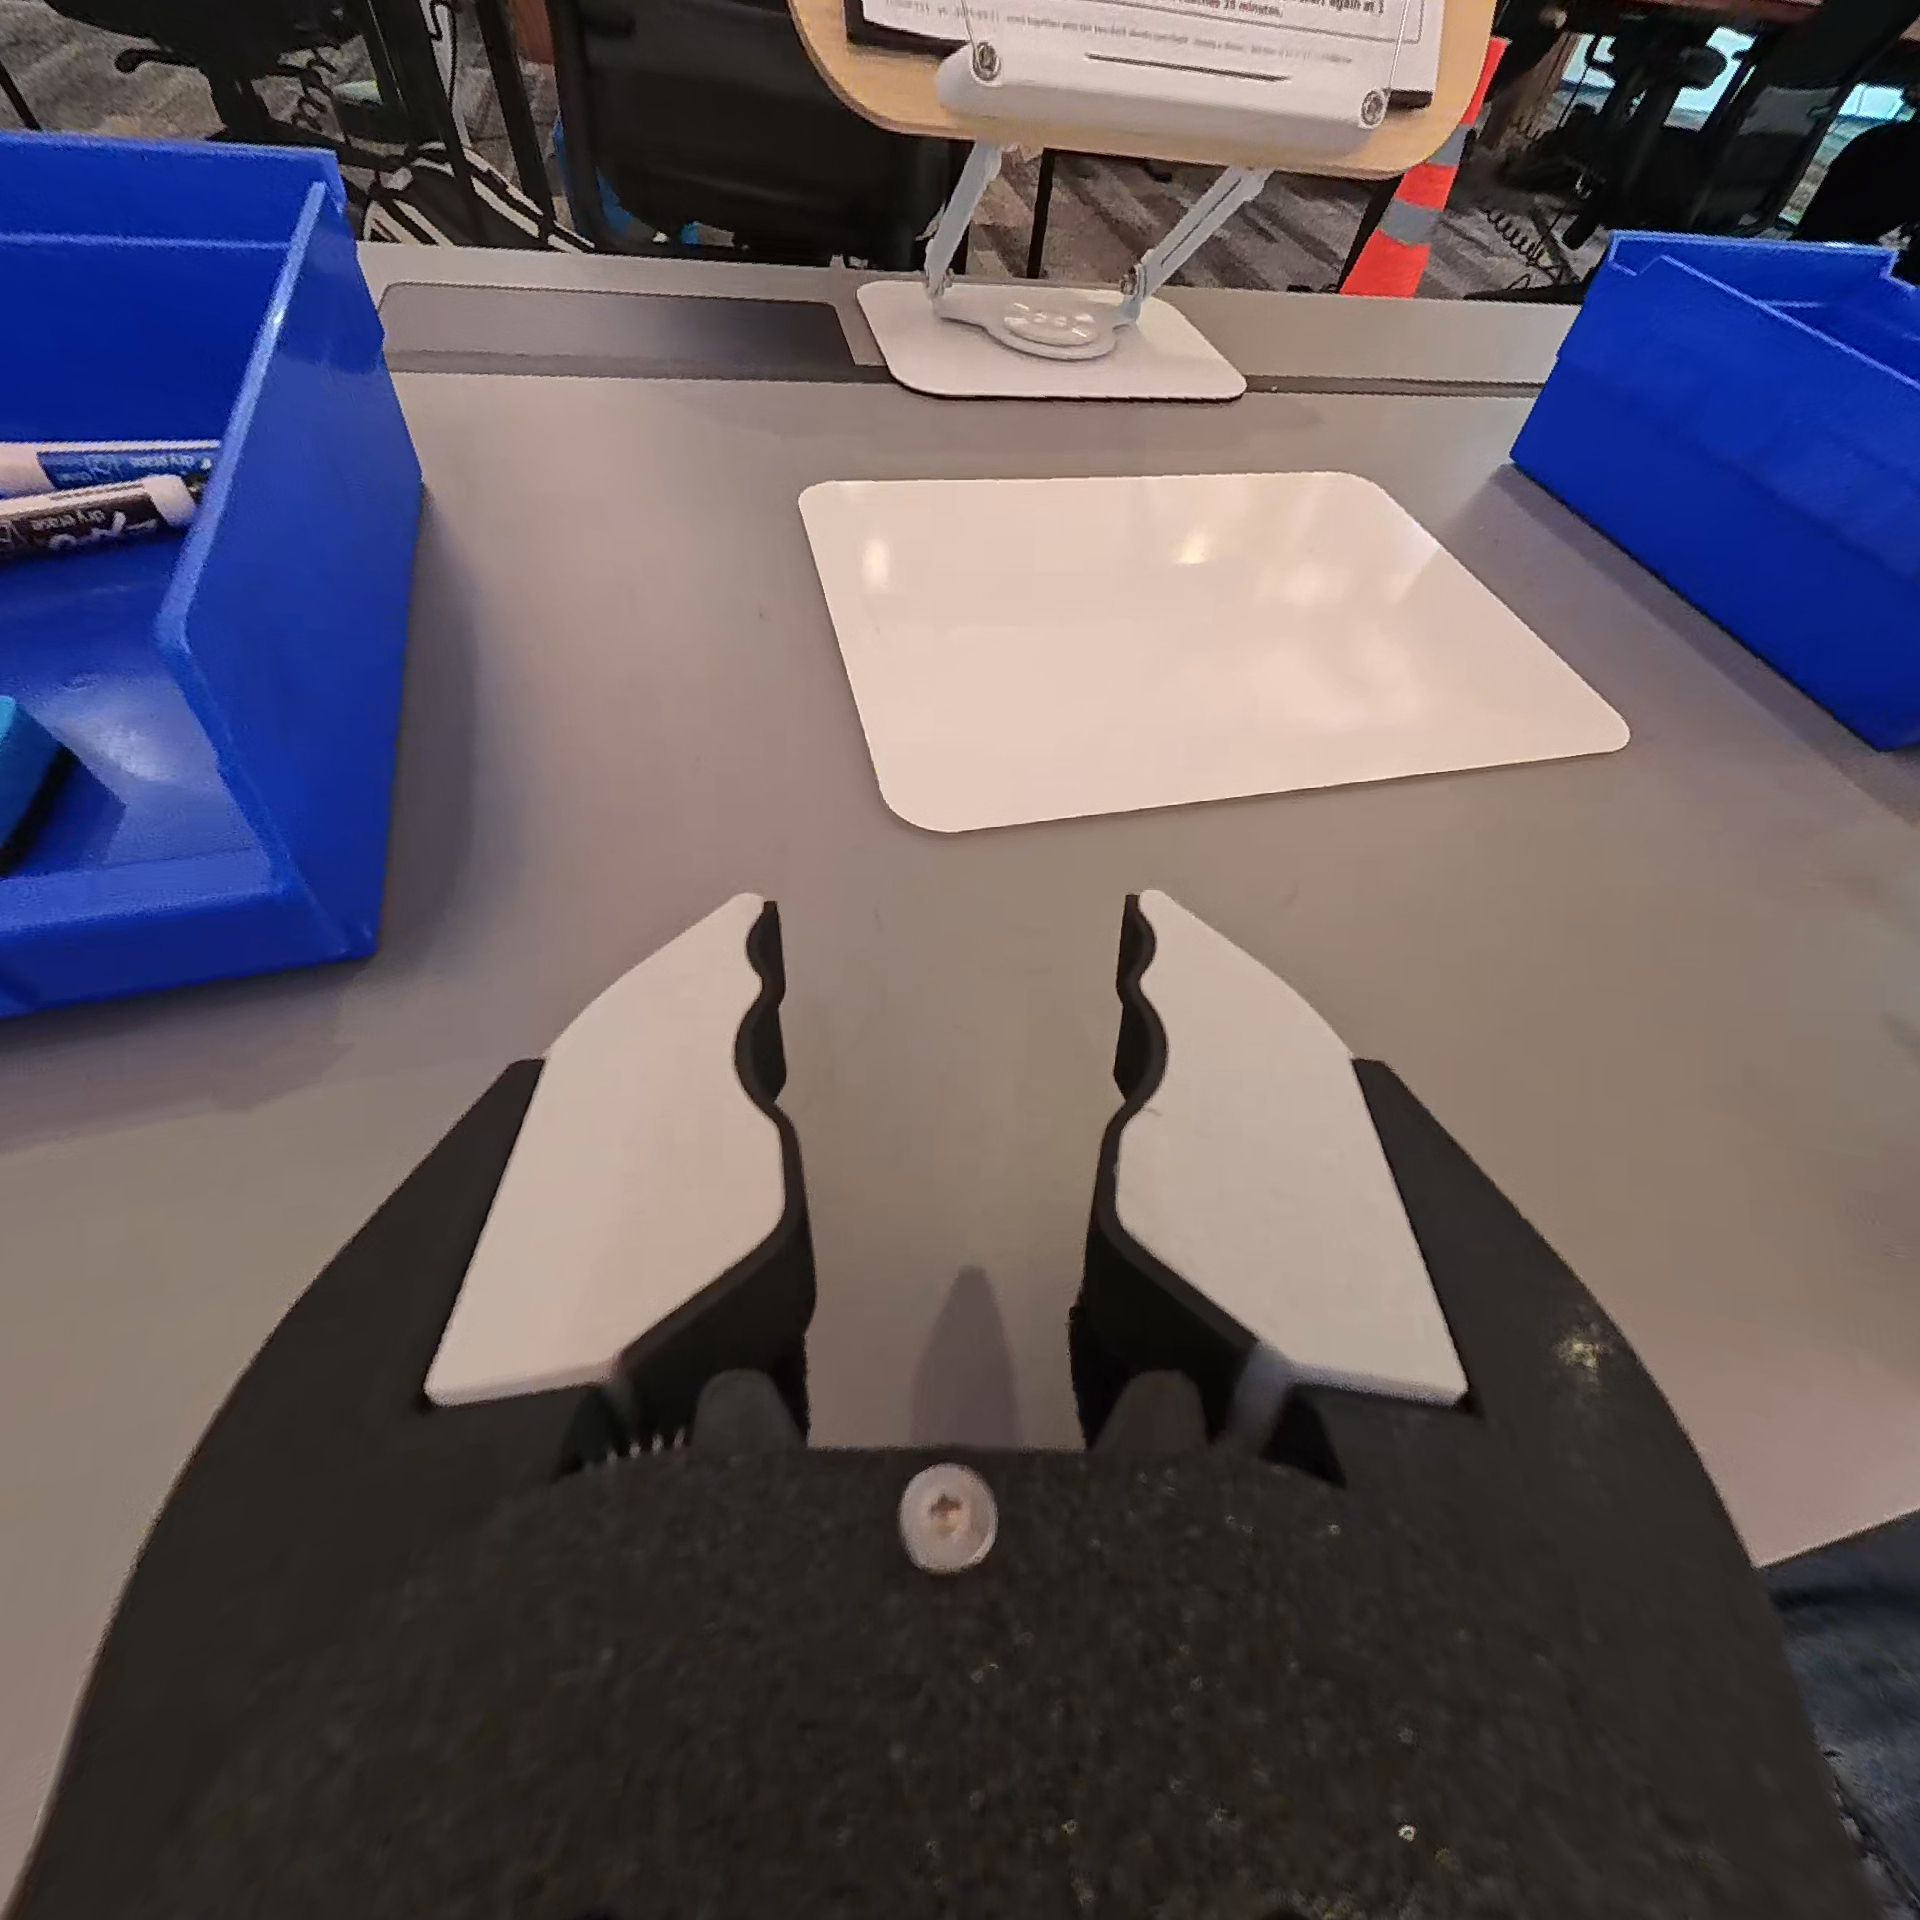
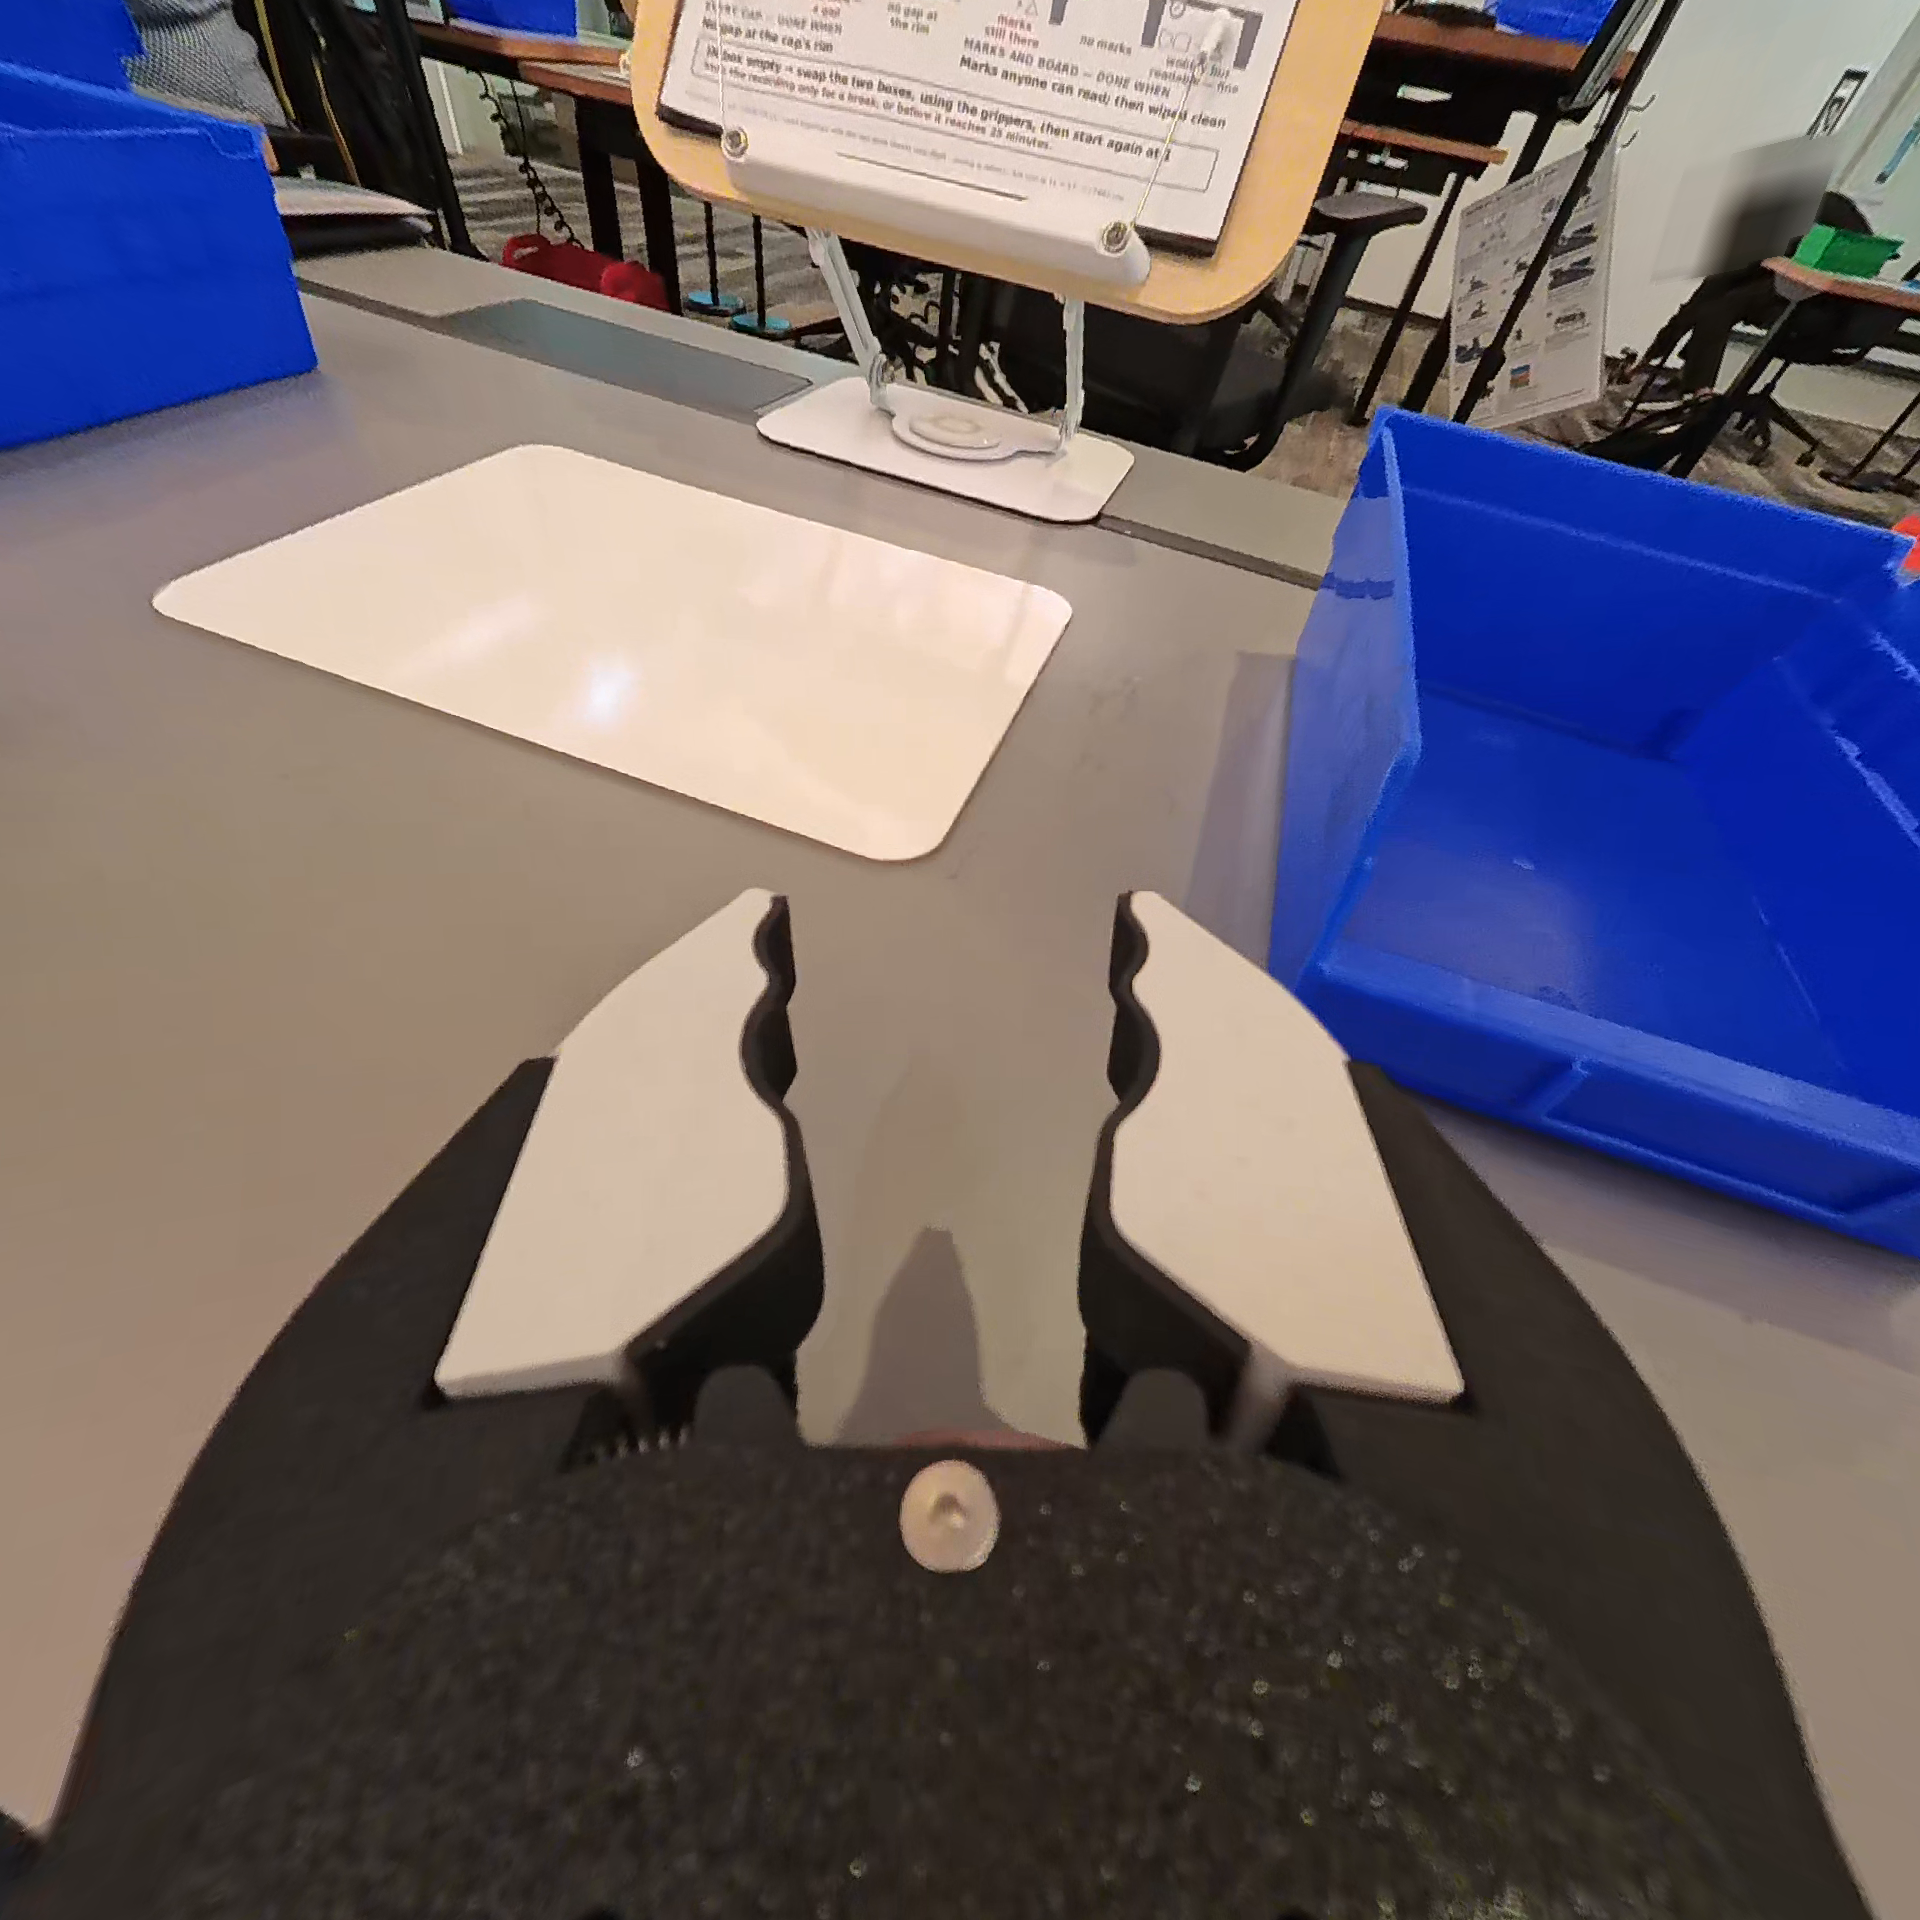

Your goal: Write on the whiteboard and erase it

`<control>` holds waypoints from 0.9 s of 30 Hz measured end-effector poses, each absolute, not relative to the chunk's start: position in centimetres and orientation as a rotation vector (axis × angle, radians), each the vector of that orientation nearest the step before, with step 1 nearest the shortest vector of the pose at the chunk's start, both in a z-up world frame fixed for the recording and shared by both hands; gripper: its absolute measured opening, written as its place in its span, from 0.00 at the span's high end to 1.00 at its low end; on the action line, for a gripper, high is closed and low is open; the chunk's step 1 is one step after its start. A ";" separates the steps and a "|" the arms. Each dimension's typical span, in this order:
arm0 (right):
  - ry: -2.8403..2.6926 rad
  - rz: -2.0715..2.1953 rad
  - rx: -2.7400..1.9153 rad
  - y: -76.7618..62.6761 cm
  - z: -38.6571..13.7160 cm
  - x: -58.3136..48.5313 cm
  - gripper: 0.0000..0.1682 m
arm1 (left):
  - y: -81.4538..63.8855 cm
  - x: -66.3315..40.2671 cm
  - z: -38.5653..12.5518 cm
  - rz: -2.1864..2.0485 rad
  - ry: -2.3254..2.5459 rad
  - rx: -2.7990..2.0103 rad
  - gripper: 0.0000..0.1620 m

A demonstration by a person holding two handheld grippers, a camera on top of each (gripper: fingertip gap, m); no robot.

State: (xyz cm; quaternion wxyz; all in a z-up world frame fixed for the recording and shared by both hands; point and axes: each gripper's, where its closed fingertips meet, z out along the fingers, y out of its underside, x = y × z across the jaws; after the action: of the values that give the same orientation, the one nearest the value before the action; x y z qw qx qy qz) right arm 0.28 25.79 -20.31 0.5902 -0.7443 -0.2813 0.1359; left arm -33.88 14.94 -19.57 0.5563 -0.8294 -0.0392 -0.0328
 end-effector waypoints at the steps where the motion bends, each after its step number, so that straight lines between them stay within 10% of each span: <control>1: -0.658 0.323 -1.733 25.7 -20.3 0.2 0.65 | 14.9 -34.0 -19.5 -0.073 -0.086 -1.962 0.62; 10: -0.696 0.351 -1.729 25.2 -20.5 -0.6 0.65 | 16.0 -48.5 -16.5 0.183 -0.067 -2.325 0.62; 27: -0.755 0.352 -1.728 25.0 -20.8 -1.7 0.67 | 21.5 -62.1 -27.6 0.156 -0.240 -2.893 0.64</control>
State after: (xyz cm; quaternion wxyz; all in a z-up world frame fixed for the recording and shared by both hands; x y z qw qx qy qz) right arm -1.68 24.96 -20.84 0.5741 -0.7375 -0.3224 0.1501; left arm -62.14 21.53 -27.56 0.1168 -0.9883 -0.0821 0.0534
